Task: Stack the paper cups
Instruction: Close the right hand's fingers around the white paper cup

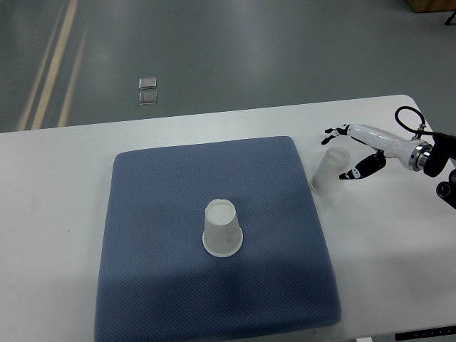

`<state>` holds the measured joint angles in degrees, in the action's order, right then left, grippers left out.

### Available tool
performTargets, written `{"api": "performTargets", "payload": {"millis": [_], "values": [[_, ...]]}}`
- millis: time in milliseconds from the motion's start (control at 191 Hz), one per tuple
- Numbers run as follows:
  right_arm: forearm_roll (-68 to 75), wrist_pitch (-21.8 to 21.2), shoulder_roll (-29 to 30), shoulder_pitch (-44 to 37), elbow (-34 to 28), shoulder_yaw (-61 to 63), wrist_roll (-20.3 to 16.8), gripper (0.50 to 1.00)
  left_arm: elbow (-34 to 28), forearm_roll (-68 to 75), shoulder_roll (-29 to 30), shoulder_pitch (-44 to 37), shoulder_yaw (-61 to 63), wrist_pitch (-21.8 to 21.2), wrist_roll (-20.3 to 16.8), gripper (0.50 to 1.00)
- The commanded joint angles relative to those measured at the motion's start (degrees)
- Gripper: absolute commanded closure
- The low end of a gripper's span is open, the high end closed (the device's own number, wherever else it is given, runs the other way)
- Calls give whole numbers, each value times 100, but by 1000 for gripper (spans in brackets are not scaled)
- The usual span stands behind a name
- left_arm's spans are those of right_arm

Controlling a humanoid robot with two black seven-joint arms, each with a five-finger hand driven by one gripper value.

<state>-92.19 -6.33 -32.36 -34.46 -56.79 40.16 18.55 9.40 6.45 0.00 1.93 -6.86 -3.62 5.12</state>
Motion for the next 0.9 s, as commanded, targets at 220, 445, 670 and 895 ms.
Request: {"api": "performTargets", "payload": {"millis": [220, 445, 670, 895], "values": [[-88, 220, 19, -96, 80, -351, -9, 579, 0, -4, 0, 0, 1, 1, 6, 500], [-282, 202, 98, -298, 265, -386, -27, 579, 0, 5, 0, 0, 1, 1, 6, 500], [-290, 211, 98, -447, 317, -597, -27, 581, 0, 5, 0, 0, 1, 1, -2, 500], [-290, 158, 81, -535, 361, -773, -18, 597, 0, 5, 0, 0, 1, -8, -2, 500]]}}
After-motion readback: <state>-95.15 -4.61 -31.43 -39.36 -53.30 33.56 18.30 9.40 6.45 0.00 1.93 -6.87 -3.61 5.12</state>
